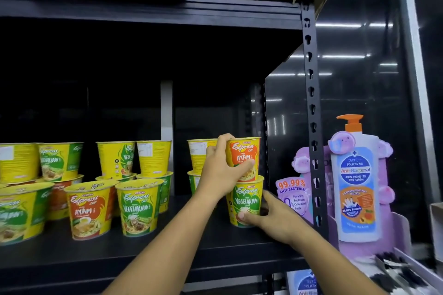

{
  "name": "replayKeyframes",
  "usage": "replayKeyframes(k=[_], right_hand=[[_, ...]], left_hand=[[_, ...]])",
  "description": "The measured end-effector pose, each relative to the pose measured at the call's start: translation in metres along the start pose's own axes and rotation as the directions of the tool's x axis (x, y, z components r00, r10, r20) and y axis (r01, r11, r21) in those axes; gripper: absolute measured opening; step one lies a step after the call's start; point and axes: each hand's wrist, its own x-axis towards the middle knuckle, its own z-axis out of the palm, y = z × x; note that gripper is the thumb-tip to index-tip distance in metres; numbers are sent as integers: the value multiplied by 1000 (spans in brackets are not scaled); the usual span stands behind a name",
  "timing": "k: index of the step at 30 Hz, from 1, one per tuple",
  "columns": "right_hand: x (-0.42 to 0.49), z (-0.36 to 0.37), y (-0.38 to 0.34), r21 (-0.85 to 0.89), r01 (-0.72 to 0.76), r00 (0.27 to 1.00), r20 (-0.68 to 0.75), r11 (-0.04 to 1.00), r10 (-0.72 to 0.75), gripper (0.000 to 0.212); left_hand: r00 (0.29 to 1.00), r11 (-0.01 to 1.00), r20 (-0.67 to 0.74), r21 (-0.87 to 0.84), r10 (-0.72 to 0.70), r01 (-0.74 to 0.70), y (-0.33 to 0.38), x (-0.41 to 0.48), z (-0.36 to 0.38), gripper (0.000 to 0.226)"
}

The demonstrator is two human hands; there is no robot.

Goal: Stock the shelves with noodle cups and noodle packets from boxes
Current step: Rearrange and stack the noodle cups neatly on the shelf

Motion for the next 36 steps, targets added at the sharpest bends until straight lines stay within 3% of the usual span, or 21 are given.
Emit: replayKeyframes(k=[3, 8, 12, 18, 21, 23, 27, 31, 36], right_hand=[[0, 0, 0, -4, -5, 1000, 0, 1000, 5, 78], [0, -1, 0, -37, 6, 1000, -10, 999, -6, 74], [-1, -1, -2, -119, 3, 1000, -23, 993, -6, 71], [-6, 2, -7, -361, 13, 998, -45, 933, -31, 84], [-11, -2, -9, -459, 4, 1000, 1, 889, -4, 66], [-19, -5, -8, -571, 13, 999, 32, 821, 7, 53], [-45, -6, -1, -717, 52, 999, 36, 695, -38, 55], [-60, -2, 9, -726, 129, 988, 32, 676, -154, 52], [-65, 12, 18, -738, 112, 962, -89, 666, -260, 54]], left_hand=[[1000, 1000, 21, 4, -3, 3, 0, 1, -3, 67], [988, 993, 131, -76, -77, 88, -10, -17, -13, 105], [963, 983, 195, 9, -184, 186, -36, -48, -29, 110], [854, 944, 420, 244, -308, 221, -62, -69, -35, 76], [787, 886, 504, 450, -356, 113, -57, -68, -32, 54], [765, 875, 531, 477, -364, 85, -53, -68, -30, 48], [760, 884, 541, 459, -360, 92, -58, -66, -31, 57], [791, 936, 520, 301, -323, 184, -61, -64, -31, 75], [818, 946, 488, 58, -305, 318, -60, -55, -22, 89]])
